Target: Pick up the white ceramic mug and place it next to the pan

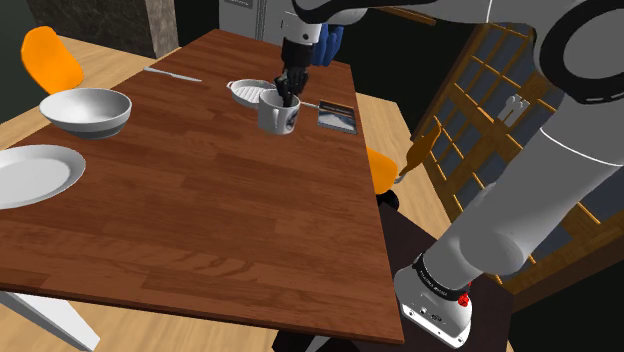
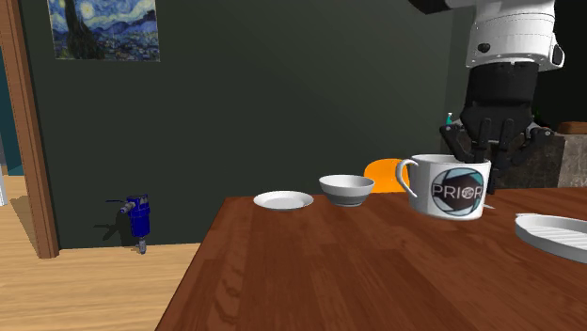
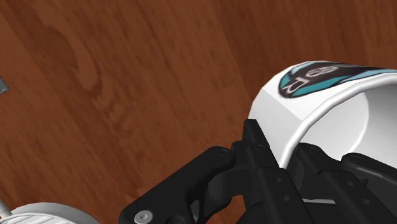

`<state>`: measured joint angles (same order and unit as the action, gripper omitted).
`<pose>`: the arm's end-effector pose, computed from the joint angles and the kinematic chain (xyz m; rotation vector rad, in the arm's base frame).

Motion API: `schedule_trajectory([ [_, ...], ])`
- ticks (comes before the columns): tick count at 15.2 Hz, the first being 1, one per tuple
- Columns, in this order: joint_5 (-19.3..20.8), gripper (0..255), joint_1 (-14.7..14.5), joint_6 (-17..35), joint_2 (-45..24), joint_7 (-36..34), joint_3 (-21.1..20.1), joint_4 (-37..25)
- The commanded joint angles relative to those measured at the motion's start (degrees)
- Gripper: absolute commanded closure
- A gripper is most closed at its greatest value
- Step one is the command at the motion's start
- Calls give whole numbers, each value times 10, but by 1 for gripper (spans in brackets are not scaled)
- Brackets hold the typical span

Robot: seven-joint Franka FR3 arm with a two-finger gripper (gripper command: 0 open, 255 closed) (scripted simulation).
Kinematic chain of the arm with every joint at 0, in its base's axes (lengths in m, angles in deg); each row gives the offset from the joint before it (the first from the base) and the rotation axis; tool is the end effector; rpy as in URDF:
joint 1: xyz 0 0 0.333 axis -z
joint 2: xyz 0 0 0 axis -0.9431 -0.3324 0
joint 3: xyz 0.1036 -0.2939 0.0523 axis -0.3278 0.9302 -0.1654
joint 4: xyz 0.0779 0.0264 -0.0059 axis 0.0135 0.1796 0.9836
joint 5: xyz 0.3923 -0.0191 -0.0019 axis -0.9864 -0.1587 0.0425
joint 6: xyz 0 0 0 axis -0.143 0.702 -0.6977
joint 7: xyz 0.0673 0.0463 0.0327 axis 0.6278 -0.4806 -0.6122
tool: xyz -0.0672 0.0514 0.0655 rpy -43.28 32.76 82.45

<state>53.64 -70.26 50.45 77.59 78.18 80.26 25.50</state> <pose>0.5683 0.0544 0.4884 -3.0832 -0.3118 0.0775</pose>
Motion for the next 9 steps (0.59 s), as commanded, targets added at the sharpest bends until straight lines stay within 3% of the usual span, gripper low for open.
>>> schedule_trajectory([
  [1,3,255,11,-5,-23,21,10,-27],
  [9,7,255,57,-51,-140,99,44,-188],
])
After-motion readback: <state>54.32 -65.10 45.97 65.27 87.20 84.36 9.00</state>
